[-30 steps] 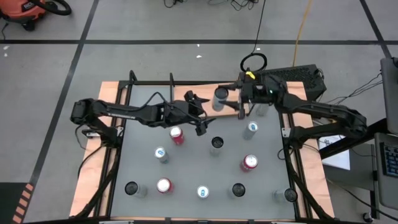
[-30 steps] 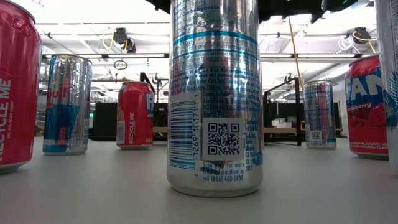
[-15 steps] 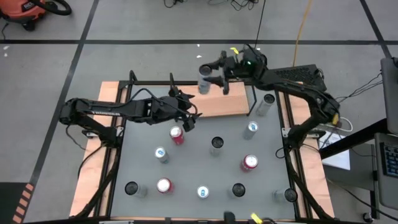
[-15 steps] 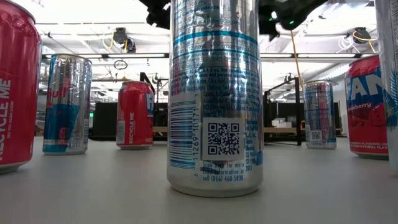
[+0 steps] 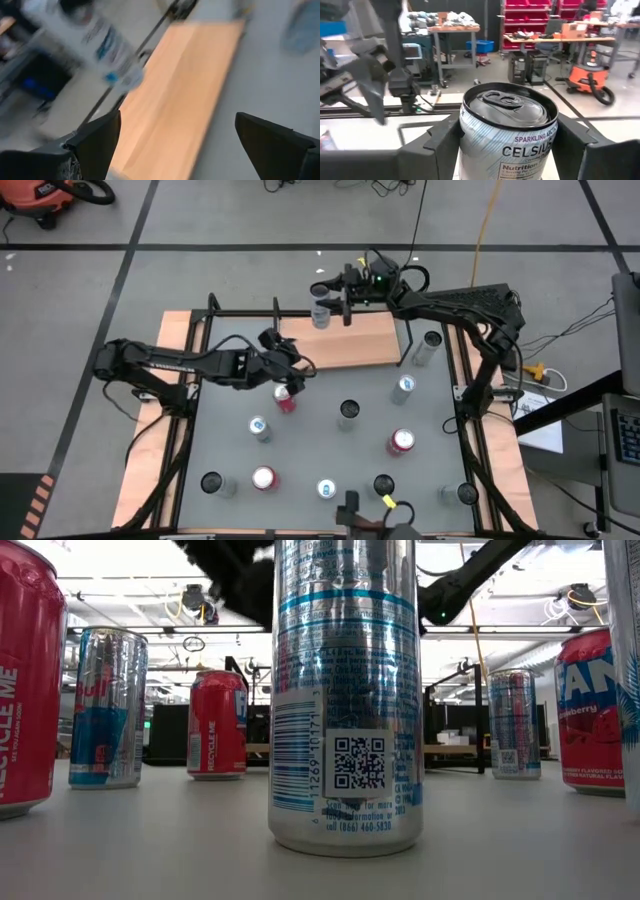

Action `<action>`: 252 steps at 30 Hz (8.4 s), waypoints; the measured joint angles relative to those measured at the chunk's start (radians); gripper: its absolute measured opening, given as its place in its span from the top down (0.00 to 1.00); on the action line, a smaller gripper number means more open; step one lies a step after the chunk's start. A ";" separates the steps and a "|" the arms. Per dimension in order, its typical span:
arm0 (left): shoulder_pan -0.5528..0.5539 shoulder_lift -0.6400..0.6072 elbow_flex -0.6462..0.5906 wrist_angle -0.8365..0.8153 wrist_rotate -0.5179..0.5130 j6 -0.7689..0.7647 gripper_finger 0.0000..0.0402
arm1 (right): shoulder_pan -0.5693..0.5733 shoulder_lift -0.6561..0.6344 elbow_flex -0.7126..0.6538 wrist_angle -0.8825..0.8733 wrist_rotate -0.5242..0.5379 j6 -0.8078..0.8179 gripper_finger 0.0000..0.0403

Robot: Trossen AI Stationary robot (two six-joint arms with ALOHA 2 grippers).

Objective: Place canned beverage on shelf
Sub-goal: Put the top left white blue soda can on the shelf

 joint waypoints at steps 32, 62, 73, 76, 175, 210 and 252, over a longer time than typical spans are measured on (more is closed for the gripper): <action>0.072 -0.072 -0.163 -0.020 0.232 -0.086 0.88 | 0.000 0.036 0.000 -0.005 -0.026 -0.016 0.47; 0.143 -0.087 -0.194 -0.097 0.061 -0.127 0.99 | -0.025 0.145 0.000 0.189 0.030 0.001 0.47; 0.066 -0.134 -0.195 -0.057 0.058 -0.138 0.99 | -0.029 0.203 0.023 0.206 0.058 -0.027 0.47; 0.042 -0.133 -0.195 -0.043 0.059 -0.134 0.99 | -0.031 0.202 0.024 0.206 0.056 -0.045 0.47; -0.072 -0.133 -0.195 0.012 0.107 -0.136 0.99 | -0.032 0.229 0.023 0.123 0.095 -0.086 0.36; -0.072 -0.133 -0.194 0.012 0.106 -0.140 0.99 | -0.031 0.228 0.022 0.145 0.079 -0.080 0.31; -0.072 -0.133 -0.194 0.019 0.107 -0.164 0.99 | 0.061 -0.096 0.023 -0.203 0.267 -0.197 0.31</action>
